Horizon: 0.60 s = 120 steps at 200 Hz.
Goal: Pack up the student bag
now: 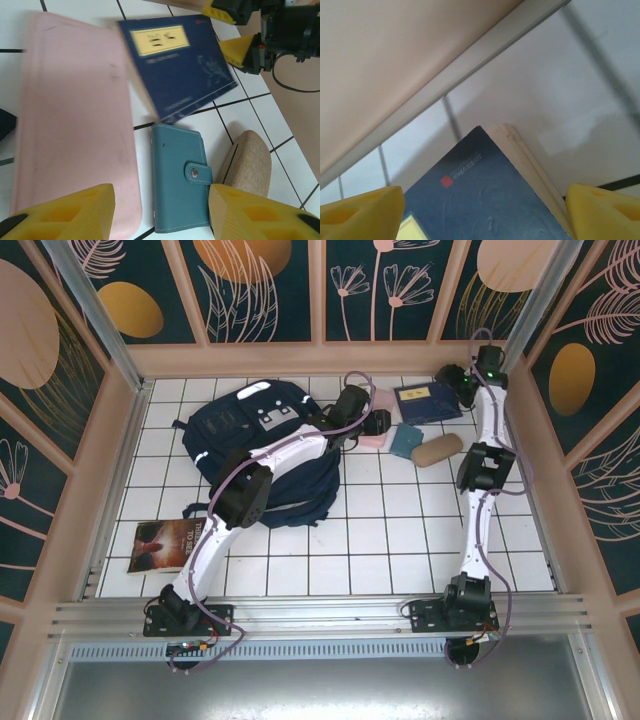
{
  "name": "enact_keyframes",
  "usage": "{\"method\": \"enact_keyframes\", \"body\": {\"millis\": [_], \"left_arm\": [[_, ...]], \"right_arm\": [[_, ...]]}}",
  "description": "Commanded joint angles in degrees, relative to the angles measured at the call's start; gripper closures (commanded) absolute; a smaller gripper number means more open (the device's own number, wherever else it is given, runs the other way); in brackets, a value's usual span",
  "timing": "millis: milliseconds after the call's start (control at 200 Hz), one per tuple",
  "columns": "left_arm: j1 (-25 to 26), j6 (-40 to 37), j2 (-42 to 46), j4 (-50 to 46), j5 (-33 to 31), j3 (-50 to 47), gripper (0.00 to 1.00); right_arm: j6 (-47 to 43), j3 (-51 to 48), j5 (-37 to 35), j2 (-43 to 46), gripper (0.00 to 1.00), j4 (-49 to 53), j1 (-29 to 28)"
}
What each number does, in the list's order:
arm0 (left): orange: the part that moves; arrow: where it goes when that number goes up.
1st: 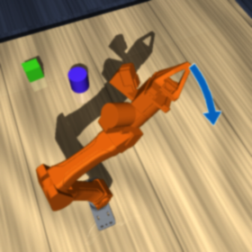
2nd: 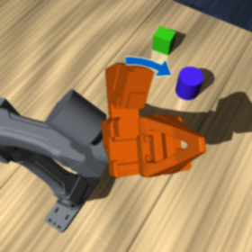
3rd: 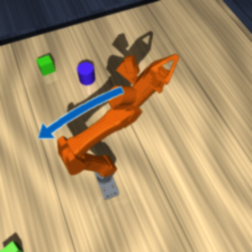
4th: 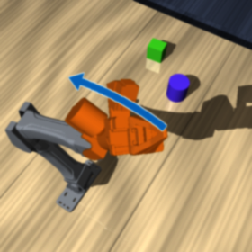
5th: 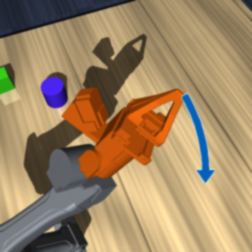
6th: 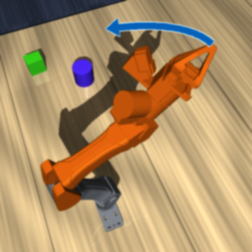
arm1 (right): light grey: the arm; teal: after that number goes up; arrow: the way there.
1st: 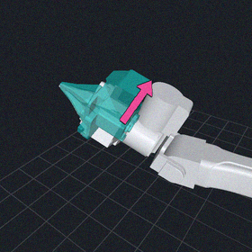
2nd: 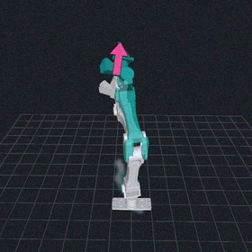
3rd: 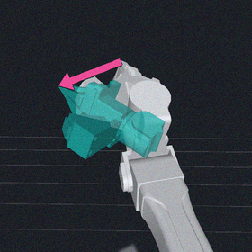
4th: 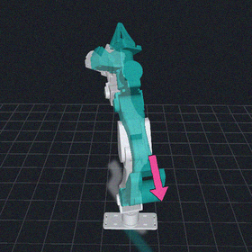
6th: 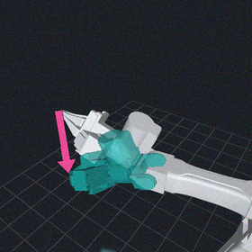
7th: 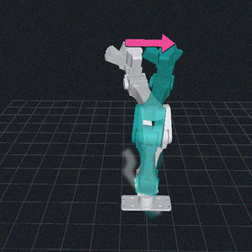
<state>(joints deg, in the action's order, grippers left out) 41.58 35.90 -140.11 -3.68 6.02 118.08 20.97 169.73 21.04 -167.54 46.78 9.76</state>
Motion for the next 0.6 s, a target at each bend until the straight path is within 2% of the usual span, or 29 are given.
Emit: {"method": "enact_keyframes", "body": {"millis": [0, 145, 315, 596], "left_arm": [[0.1, -0.2, 0.7, -0.7, 0.6, -1.2, 0.47], [0.1, -0.9, 1.8, -0.5, 0.6, -3.0, 0.47], [0.1, -1.1, 3.5, 0.8, 0.7, -5.6, 0.47], [-0.4, -1.4, 4.5, 1.6, 0.7, -7.5, 0.47]], "right_arm": [[-1.6, 2.6, 0.6, 0.2, 0.16, 8.7, -4.9], [-0.8, 1.2, -3.8, 3.1, 0.15, 11.2, -7.7], [-0.8, -6.4, -2.6, 8.0, 0.15, 12.1, -7.9], [-1.8, -14.6, -11.6, 17.5, 0.10, 13.6, -7.5]]}}
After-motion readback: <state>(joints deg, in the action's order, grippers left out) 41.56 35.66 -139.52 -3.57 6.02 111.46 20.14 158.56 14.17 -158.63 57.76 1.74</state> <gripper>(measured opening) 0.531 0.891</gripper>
